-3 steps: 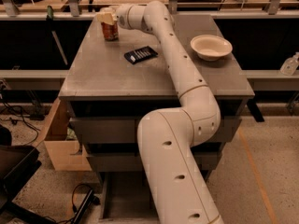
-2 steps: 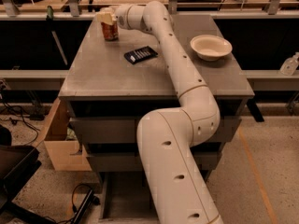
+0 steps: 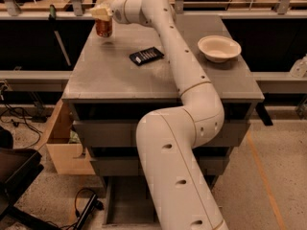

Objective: Place coke can into bottom drawer

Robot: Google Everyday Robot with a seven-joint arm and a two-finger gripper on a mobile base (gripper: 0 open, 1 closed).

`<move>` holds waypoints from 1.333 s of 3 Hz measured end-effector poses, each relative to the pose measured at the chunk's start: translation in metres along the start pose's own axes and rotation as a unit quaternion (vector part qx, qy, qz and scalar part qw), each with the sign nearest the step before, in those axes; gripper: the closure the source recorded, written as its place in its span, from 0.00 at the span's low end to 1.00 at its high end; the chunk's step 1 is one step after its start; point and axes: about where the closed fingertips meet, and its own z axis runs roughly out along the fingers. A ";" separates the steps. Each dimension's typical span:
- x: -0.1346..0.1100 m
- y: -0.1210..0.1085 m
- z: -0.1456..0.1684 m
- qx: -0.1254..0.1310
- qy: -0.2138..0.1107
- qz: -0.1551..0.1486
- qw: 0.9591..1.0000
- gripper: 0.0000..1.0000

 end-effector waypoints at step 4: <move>-0.131 0.036 -0.105 0.011 0.053 -0.076 0.996 1.00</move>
Offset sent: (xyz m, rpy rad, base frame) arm -0.1657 -0.0604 0.1540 -0.1882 -0.1105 -0.0168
